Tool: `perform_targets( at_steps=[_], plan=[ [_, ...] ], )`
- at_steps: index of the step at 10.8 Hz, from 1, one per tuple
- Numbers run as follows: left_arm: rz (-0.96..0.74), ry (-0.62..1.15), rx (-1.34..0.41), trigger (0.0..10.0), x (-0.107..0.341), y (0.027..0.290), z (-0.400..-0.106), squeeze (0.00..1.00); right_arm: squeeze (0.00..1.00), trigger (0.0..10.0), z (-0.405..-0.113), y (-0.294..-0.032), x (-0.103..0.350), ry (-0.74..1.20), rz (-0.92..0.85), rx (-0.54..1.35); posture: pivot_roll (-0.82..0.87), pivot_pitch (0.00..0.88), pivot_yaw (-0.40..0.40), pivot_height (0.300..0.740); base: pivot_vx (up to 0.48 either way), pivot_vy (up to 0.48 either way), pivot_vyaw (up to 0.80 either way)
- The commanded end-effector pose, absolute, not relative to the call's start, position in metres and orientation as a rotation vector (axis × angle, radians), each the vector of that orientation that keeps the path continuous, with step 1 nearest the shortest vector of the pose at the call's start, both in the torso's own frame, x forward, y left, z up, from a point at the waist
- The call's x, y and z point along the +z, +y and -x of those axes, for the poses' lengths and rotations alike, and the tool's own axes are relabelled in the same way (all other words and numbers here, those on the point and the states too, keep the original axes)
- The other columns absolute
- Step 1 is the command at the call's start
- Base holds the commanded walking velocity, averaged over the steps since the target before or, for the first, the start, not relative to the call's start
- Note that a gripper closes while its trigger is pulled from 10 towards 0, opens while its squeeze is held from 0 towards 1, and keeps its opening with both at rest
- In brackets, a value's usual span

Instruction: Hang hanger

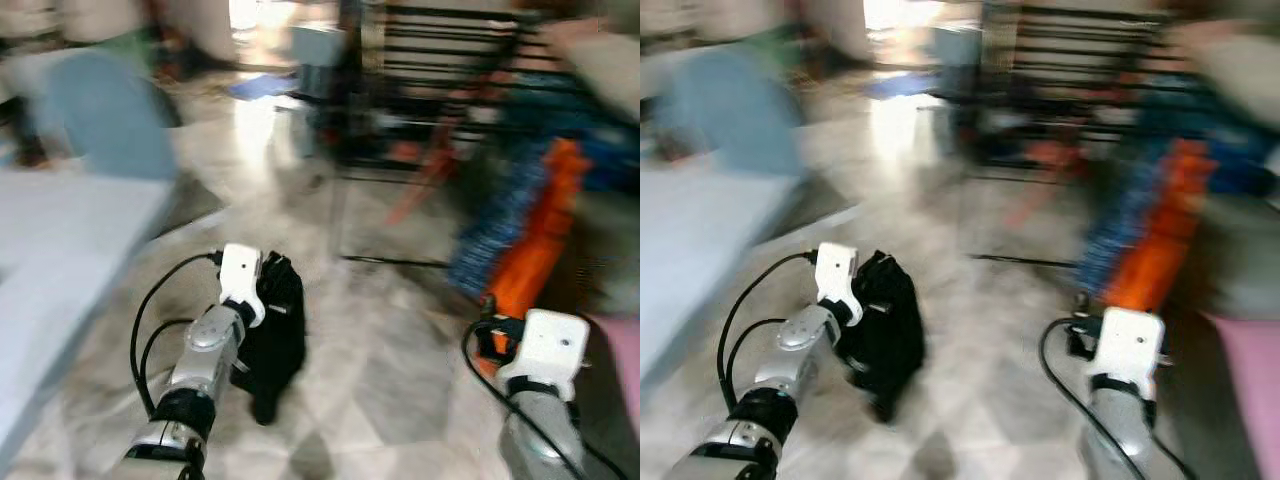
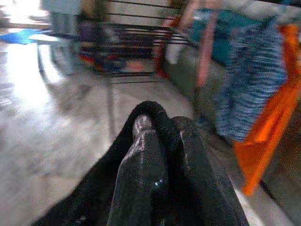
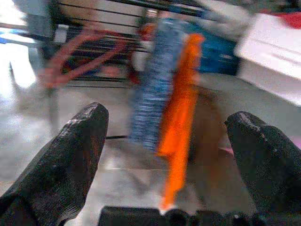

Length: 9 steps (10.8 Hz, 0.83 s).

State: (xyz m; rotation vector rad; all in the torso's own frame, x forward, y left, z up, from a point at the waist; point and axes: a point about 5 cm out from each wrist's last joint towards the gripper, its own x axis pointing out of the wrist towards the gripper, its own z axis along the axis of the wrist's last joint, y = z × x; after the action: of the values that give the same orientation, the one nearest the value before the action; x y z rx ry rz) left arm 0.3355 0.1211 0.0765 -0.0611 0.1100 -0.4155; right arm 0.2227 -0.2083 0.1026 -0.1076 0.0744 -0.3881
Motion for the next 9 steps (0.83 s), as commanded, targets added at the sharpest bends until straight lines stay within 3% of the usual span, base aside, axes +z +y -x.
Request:
perform_targets(
  at_steps=[1,2,9],
  plan=[
    [0.065,0.078,-0.431,10.0,0.087,0.116,-0.343,0.0,0.0,10.0,-0.224,-0.214,0.106,0.067,0.105,-0.403,-0.04,0.0,-0.067,0.74,0.262,0.0,-0.8],
    [0.07,0.082,-0.441,10.0,0.088,0.114,-0.344,0.0,0.0,10.0,-0.226,-0.214,0.107,0.064,0.107,-0.401,-0.04,0.0,-0.068,0.74,0.289,0.0,-0.8],
    [0.073,0.092,-0.512,10.0,0.088,0.099,-0.345,0.0,0.0,10.0,-0.232,-0.195,0.102,0.074,0.084,-0.357,-0.04,0.0,-0.035,0.74,0.31,0.366,-0.54]
  ],
)
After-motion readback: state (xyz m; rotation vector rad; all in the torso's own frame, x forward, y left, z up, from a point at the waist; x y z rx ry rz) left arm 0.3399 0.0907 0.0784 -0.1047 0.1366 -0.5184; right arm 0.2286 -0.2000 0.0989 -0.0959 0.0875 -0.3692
